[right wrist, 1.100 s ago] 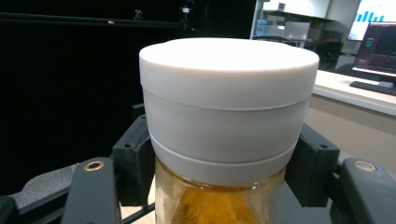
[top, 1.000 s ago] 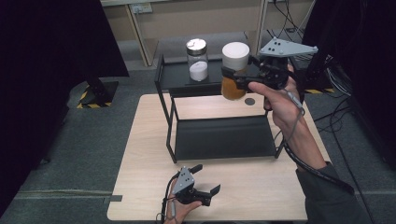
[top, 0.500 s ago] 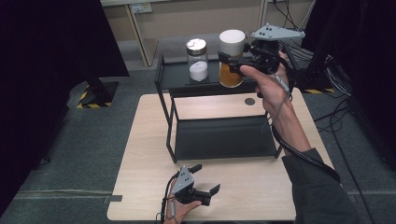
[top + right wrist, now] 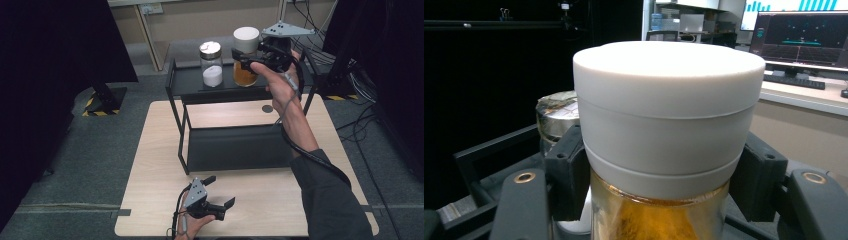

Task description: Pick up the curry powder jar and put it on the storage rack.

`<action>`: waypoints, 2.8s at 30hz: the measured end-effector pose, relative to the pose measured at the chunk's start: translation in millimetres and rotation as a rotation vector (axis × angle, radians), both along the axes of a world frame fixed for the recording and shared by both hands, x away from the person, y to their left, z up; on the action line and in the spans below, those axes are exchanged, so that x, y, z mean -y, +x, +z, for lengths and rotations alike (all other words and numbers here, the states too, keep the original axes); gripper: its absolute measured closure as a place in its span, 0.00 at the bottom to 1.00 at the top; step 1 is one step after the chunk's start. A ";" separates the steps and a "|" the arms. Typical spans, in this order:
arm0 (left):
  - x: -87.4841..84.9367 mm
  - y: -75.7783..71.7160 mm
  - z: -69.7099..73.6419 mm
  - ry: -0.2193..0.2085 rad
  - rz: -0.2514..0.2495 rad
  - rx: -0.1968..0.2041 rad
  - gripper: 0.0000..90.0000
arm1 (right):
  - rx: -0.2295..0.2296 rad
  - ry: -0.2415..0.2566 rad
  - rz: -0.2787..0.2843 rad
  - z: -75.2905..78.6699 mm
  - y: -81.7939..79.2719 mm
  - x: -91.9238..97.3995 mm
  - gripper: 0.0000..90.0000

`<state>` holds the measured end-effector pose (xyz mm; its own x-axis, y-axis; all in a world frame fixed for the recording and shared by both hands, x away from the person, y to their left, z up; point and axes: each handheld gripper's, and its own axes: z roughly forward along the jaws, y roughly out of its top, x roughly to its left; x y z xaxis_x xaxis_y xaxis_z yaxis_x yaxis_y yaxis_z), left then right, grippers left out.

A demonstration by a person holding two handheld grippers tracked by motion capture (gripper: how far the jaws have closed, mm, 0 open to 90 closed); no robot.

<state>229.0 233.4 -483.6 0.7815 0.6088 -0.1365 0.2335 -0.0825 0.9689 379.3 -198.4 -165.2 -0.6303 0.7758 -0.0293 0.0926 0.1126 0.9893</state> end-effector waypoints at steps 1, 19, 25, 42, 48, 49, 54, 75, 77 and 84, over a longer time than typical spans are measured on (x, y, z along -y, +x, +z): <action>0.0 0.0 -0.1 0.000 0.000 0.000 0.01 | 0.001 -0.002 -0.002 0.2 0.4 -0.7 0.40; 0.8 0.3 -0.8 0.005 -0.004 -0.002 0.01 | 0.003 -0.003 -0.049 -10.0 6.8 -9.8 0.39; 0.6 0.3 -0.7 0.004 -0.004 -0.001 0.01 | 0.002 0.006 -0.055 -14.4 9.0 -9.6 0.39; 1.4 0.4 -1.2 0.009 -0.006 -0.003 0.01 | -0.010 -0.005 -0.068 -9.5 4.8 -8.9 0.20; 1.3 -0.1 -0.9 0.009 -0.005 -0.002 0.01 | -0.018 0.010 -0.080 -7.8 -2.1 -6.7 0.06; 1.3 0.0 -0.9 0.009 -0.005 -0.002 0.01 | -0.018 0.012 -0.082 -8.1 -3.8 -6.1 0.05; 1.8 0.0 -1.3 0.010 -0.007 -0.003 0.00 | -0.009 0.027 -0.086 -12.3 -12.8 0.6 0.02; 2.2 0.3 -2.0 0.011 0.001 -0.009 0.01 | 0.009 0.058 -0.020 -40.8 -54.3 35.3 0.00; 2.3 0.3 -2.1 0.011 0.002 -0.010 0.00 | 0.015 0.056 -0.014 -45.5 -58.5 37.3 0.00; 2.4 0.4 -2.4 0.011 0.003 -0.010 0.01 | 0.033 0.049 -0.004 -61.6 -72.2 43.0 0.00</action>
<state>229.3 231.0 -486.0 0.7781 0.6127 -0.1381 0.2438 -0.0921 0.9654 307.1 -241.4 -226.8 -0.6265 0.7794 -0.0119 0.0606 0.0640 0.9961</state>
